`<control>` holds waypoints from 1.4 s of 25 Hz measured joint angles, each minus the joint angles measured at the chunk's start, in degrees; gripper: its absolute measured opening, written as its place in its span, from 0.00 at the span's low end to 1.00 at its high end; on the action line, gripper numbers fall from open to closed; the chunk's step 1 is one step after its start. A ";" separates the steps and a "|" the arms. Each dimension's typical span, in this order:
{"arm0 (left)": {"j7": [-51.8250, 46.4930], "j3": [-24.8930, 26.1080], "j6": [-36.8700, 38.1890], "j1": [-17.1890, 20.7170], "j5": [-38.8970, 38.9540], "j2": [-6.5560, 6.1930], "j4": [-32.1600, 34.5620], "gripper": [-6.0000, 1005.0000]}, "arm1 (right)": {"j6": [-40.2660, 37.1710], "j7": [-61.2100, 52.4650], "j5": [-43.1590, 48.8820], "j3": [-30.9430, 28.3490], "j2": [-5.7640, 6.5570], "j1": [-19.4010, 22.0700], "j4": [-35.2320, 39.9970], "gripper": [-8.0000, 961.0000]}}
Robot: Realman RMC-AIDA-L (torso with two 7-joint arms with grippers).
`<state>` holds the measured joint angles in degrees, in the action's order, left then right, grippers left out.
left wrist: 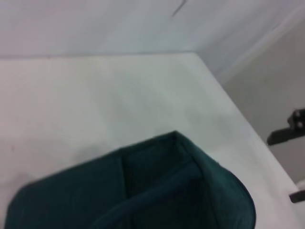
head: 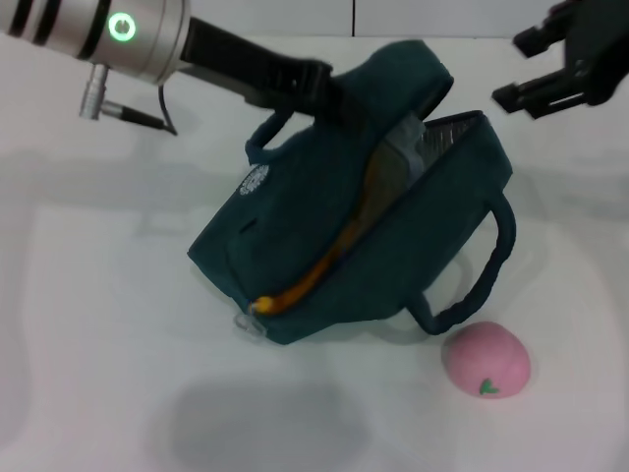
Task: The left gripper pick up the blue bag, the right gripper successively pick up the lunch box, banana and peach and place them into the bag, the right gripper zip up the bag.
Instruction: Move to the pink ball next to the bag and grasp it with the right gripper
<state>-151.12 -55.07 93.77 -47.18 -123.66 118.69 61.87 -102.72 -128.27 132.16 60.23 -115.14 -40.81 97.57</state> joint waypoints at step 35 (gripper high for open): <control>-0.40 0.14 -2.41 -1.75 -2.37 0.18 -1.87 0.06 | -3.19 -9.79 3.28 16.94 -0.38 1.12 -22.12 0.81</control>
<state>-151.52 -54.93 91.35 -48.93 -126.03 118.87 60.00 -105.91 -138.06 135.44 77.17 -115.52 -39.70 75.45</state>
